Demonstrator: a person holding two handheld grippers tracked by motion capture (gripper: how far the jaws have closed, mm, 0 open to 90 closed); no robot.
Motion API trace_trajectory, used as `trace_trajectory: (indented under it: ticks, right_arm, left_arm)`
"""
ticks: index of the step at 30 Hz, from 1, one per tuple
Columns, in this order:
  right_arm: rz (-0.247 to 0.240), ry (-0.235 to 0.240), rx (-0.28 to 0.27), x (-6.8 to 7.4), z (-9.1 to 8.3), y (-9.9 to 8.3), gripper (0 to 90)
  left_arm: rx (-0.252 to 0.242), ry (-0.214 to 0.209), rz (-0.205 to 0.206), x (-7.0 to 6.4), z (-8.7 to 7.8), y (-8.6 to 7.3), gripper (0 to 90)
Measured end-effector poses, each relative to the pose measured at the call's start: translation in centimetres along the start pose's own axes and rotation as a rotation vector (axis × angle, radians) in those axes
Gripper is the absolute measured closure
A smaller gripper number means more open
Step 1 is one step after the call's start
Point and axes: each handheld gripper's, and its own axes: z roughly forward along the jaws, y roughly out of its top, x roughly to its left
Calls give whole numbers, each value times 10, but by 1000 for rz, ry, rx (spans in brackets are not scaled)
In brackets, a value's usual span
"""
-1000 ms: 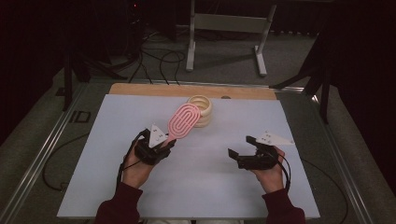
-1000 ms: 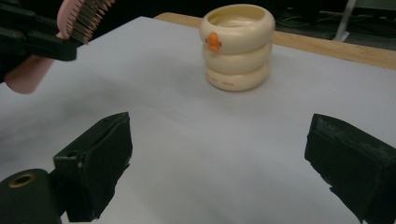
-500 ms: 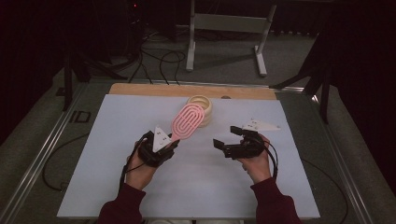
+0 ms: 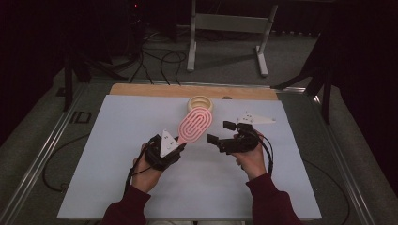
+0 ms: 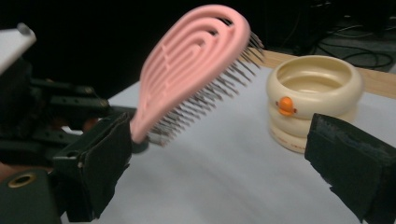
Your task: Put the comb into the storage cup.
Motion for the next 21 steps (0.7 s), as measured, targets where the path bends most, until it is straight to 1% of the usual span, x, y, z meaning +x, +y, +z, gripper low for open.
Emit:
trace_trajectory:
  ticks: [3, 4, 7, 8, 12, 14, 16, 21]
  right_arm:
    - [4, 14, -5, 1, 3, 2, 75]
    - [7, 21, -7, 2, 4, 3, 75]
    - [34, 39, -11, 2, 7, 5, 75]
    - [35, 40, -10, 2, 8, 6, 75]
    - [47, 53, 3, 4, 14, 8, 75]
    - [41, 49, 10, 5, 17, 9, 76]
    - [47, 61, 24, 7, 21, 11, 76]
    - [49, 67, 41, 10, 28, 11, 76]
  left_arm:
    - [-5, -7, 1, -3, 1, 1, 698]
    - [0, -8, 11, -4, 1, 1, 697]
    - [-4, -10, 11, -6, 1, 1, 697]
    - [-7, -12, 10, -7, 1, 1, 698]
    - [-20, -20, 7, -8, 1, 2, 697]
    - [-23, -23, 9, -9, 1, 2, 697]
    - [-24, -21, 13, -10, 1, 3, 697]
    - [-40, -31, 15, -12, 0, 3, 697]
